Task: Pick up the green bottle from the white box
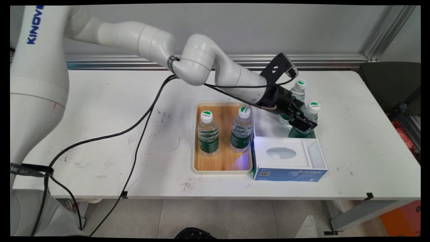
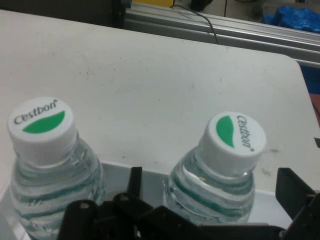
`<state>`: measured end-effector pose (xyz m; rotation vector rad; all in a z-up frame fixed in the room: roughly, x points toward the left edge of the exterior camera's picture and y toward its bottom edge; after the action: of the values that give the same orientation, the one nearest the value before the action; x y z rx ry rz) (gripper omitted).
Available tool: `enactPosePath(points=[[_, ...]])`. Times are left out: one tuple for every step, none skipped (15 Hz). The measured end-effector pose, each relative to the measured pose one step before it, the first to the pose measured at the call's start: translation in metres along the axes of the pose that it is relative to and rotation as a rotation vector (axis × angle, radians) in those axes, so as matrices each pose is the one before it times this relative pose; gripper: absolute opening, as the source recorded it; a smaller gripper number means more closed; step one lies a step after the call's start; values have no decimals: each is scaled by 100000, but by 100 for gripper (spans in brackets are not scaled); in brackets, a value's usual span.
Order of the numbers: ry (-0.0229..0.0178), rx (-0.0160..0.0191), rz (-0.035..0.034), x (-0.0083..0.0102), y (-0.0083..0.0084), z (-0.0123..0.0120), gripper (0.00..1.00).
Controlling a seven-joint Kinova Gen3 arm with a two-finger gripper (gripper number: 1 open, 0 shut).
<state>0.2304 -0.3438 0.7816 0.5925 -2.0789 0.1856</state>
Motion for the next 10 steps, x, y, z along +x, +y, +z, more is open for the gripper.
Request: enactPosePath(points=[[50, 173, -156, -143, -39, 272, 100], [34, 178, -175, -183, -48, 330, 100], [14, 87, -125, -132, -23, 235, 100], [32, 90, -137, -141, -23, 252, 100], [36, 49, -110, -133, -14, 237, 100], [50, -9, -105, -95, -2, 189, 100], [30, -14, -53, -94, 6, 205, 100], [74, -60, -63, -70, 23, 163, 100], [82, -18, -63, -75, 21, 163, 100], [67, -76, -34, -62, 33, 160, 100]])
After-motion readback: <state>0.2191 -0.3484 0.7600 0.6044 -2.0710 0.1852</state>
